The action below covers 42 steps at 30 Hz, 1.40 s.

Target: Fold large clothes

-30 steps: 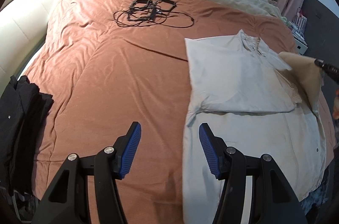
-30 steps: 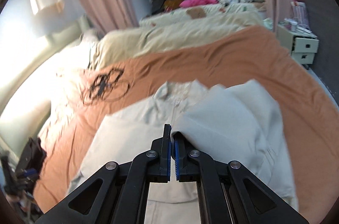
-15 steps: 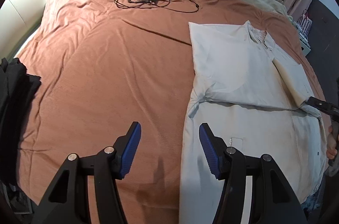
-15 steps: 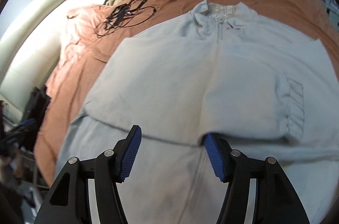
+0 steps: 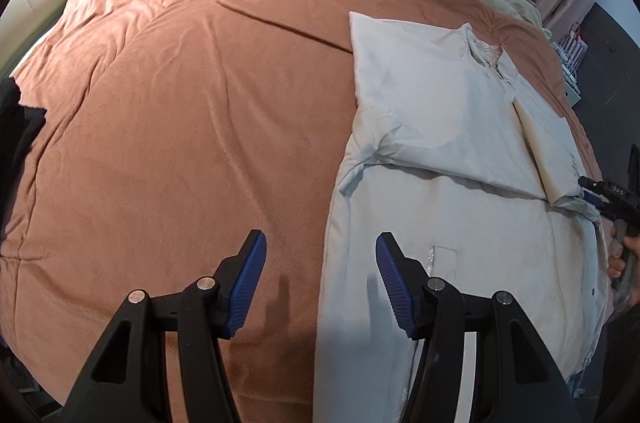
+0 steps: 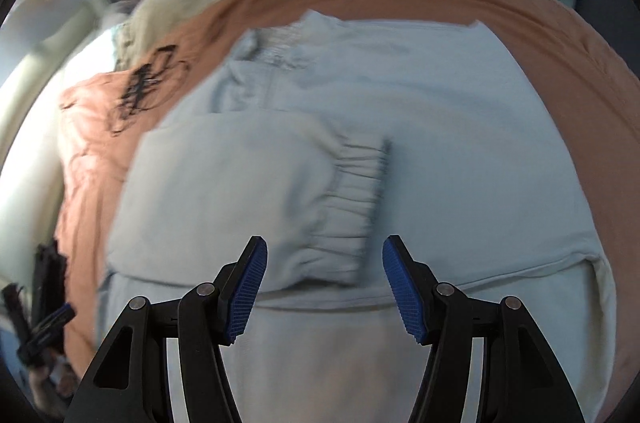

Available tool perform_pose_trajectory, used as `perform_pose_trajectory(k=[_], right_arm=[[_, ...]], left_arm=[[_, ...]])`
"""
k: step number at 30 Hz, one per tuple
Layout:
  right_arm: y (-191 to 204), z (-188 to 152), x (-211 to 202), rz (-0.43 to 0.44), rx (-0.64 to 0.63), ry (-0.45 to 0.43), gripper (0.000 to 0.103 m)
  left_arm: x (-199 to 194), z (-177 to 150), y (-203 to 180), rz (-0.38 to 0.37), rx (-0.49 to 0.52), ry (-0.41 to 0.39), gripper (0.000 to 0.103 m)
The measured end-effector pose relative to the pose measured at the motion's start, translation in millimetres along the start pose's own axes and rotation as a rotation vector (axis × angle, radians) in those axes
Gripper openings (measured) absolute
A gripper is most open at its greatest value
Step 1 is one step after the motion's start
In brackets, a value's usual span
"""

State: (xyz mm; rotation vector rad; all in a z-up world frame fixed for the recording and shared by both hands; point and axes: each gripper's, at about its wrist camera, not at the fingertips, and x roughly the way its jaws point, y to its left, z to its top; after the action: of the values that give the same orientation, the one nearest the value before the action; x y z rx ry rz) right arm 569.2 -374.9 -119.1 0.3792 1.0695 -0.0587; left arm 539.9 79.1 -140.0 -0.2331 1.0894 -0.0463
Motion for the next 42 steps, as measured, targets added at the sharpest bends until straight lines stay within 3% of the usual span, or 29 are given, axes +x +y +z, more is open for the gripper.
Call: perform_pose_trajectory(k=[3, 5, 8, 13, 16, 21, 31, 34, 35, 42], right_arm=[[-12, -2, 25, 0.071, 0.091, 0.023, 0.06], [3, -1, 27, 0.083, 0.062, 0.029, 0.036], [44, 3, 16, 0.105, -0.056, -0.011, 0.035], [112, 5, -21, 0.271, -0.193, -0.063, 0.036], [142, 2, -39, 0.292, -0.256, -0.083, 0.043], [158, -11, -54, 0.295, -0.297, -0.09, 0.043], [135, -30, -37, 0.214, -0.265, -0.047, 0.044], [114, -42, -39, 0.164, -0.265, -0.053, 0.067], [104, -48, -42, 0.148, -0.266, -0.058, 0.069], [27, -80, -63, 0.068, -0.237, -0.06, 0.069]], left_arm=[[0, -2, 7, 0.013, 0.001, 0.005, 0.058], [-2, -3, 11, 0.026, 0.01, 0.002, 0.058], [-6, -4, 16, 0.028, -0.002, -0.002, 0.058], [-17, -11, 20, 0.021, -0.006, -0.013, 0.058], [-27, -15, 23, 0.017, -0.014, -0.023, 0.058], [-37, -25, 25, 0.013, -0.022, -0.031, 0.058], [-40, -54, 35, -0.004, -0.042, -0.009, 0.058], [-35, -67, 36, -0.016, -0.056, 0.004, 0.058], [-34, -71, 35, -0.023, -0.06, 0.007, 0.058], [-30, -100, 22, -0.081, -0.052, 0.001, 0.058]])
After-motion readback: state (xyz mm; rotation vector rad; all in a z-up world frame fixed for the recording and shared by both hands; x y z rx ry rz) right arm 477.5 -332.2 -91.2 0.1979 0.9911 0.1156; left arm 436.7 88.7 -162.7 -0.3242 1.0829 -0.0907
